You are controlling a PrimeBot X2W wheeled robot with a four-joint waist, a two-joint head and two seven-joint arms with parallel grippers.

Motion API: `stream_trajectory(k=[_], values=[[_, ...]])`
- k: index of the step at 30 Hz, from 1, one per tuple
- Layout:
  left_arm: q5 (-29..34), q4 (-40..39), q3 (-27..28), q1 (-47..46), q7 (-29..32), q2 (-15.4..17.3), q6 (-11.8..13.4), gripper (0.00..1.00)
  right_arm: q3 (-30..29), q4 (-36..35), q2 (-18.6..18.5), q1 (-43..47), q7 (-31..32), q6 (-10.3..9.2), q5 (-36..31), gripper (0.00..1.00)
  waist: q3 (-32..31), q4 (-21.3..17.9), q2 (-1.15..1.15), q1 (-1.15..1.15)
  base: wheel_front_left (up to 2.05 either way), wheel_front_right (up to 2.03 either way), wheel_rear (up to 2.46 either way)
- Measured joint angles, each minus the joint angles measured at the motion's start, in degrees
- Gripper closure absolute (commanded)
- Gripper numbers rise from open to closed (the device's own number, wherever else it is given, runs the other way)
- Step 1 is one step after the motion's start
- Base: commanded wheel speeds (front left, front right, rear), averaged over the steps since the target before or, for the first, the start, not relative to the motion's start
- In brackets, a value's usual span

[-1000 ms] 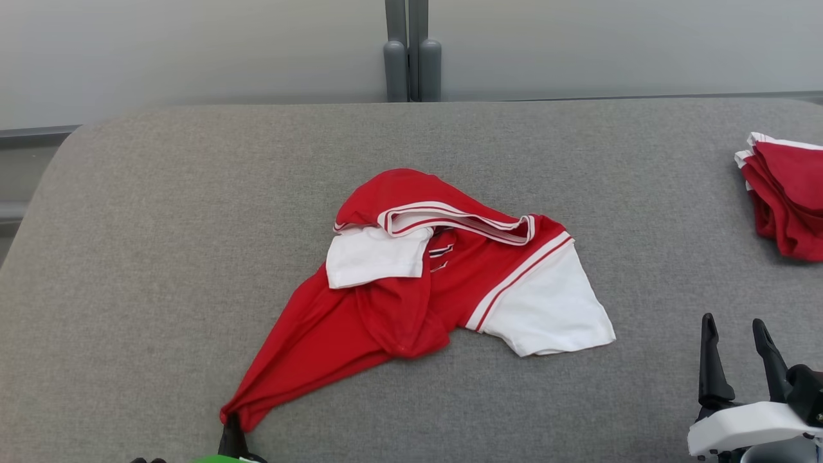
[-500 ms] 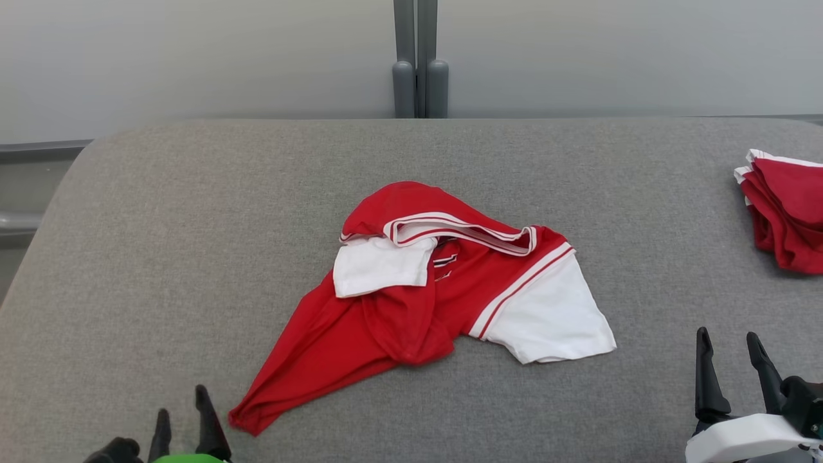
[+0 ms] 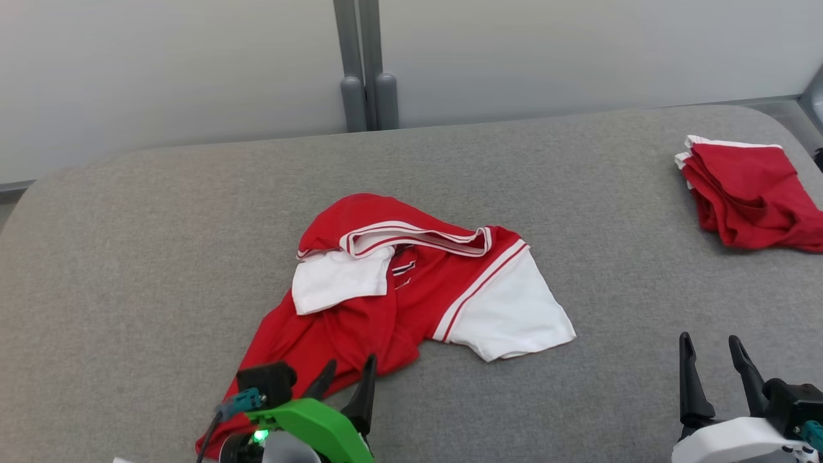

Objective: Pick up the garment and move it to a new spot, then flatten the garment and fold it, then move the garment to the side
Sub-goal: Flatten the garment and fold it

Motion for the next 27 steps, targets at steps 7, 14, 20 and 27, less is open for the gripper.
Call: stream_trajectory(k=[7, 14, 20, 27], values=[[2.29, 5.61, -1.62, -5.69, 2.82, 0.31, 0.92, 0.0, 0.32, 0.01, -0.01, -0.63, 0.0, 0.0, 0.22, 0.0, 1.12, -3.65, 0.0, 0.0, 0.0, 0.0, 0.0], [2.91, 10.37, -2.0, -8.16, 2.08, 0.96, 0.58, 1.0, -0.24, 0.02, -0.01, -1.01, 0.0, 0.0, 0.85, 0.0, 3.14, -5.99, 0.0, 0.0, 0.0, 0.0, 0.0], [2.78, 11.77, -1.32, -10.3, 0.77, 1.29, 0.03, 1.0, -0.18, 0.2, -0.01, -1.42, 0.0, 0.0, 1.26, 0.0, 3.74, -6.45, 0.0, 0.0, 0.0, 0.0, 0.0], [0.01, 3.54, 3.9, -13.59, 1.41, 5.04, 0.73, 1.0, -0.52, 0.09, -0.01, -1.41, 0.0, 0.0, 1.26, 0.0, 3.85, -5.79, 0.0, 0.0, 0.0, 0.0, 0.0]])
